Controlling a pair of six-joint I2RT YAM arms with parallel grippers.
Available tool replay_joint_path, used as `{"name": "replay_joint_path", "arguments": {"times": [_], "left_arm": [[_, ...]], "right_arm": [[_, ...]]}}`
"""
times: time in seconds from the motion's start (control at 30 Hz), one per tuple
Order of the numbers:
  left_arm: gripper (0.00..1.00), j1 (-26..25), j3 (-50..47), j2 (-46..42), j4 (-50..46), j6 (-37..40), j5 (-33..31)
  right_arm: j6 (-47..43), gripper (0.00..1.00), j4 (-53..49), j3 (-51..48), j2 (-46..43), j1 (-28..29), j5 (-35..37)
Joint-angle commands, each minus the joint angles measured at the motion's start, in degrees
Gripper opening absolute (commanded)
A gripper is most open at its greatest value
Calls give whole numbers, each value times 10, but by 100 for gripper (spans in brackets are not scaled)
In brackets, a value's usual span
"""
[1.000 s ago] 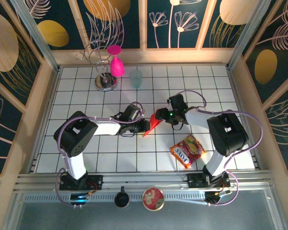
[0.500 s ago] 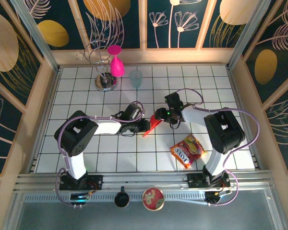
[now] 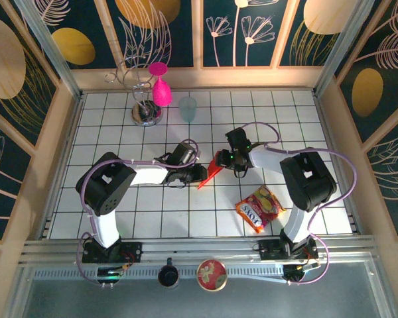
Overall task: Fold a paper plane with a square sheet of paper (pick it up from the middle)
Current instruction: Fold the wing for the fifth time at the center of the table.
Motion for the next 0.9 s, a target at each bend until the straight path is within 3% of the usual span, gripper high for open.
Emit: {"name": "replay_joint_path", "arguments": {"times": [0.0,0.43,0.87], "left_arm": [[22,-3,-7,67,-23,9,-42],[22,-3,6,86,-56,28,-51],[24,-3,8,99,-65,36,-52]], "right_arm": [[4,52,-9,-15,57,4,37],[17,50,7,-16,-7,-13,20],[17,43,-7,-21,38,-11,27]]}}
